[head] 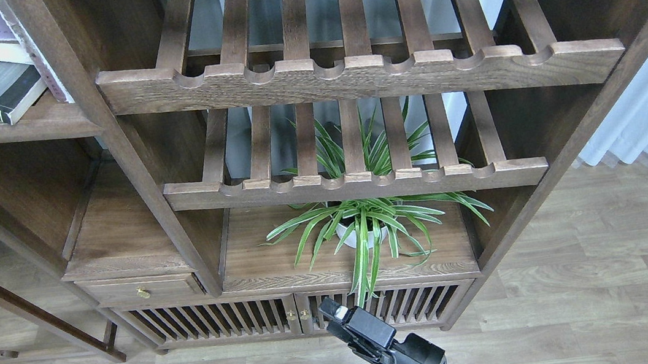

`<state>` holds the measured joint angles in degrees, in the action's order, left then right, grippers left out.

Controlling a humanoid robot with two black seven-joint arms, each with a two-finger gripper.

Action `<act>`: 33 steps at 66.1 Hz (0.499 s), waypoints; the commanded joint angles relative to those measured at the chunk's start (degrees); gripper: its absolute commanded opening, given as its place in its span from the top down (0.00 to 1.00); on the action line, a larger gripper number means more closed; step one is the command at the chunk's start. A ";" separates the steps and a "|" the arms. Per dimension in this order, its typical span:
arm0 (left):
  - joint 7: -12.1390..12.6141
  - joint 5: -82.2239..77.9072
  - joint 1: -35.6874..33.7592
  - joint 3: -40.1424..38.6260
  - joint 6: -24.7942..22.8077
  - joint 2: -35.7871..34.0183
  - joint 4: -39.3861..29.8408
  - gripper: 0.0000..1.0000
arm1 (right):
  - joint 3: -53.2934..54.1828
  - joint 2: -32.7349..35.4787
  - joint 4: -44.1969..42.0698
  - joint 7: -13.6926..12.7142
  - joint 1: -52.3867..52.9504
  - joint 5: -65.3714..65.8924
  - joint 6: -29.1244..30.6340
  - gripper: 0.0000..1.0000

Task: Organize books on shelf

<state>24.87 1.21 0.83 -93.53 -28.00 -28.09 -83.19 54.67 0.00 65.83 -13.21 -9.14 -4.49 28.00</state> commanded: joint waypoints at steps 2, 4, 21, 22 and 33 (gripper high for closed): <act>0.00 -0.07 2.25 0.72 0.00 3.39 0.22 0.13 | 0.18 0.00 -0.08 0.03 0.00 0.00 0.00 0.01; 0.00 -0.07 2.69 1.15 0.00 4.53 0.39 0.12 | 0.18 0.00 -0.09 0.03 0.08 0.00 0.00 0.01; -0.09 -0.16 4.27 1.95 0.00 9.37 2.06 0.02 | 1.76 0.00 -0.17 0.03 0.26 -0.08 0.00 0.01; -0.09 -0.16 4.36 1.95 0.00 9.72 2.24 0.01 | 1.93 0.00 -0.17 0.03 0.26 -0.08 0.00 0.01; -0.17 -0.16 6.47 2.03 0.00 12.44 3.29 0.01 | 3.25 0.00 -0.17 0.03 0.26 -0.08 0.00 0.01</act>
<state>24.73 1.04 5.94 -91.57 -28.00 -17.63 -80.38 57.30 0.00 65.66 -13.18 -8.89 -4.55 28.00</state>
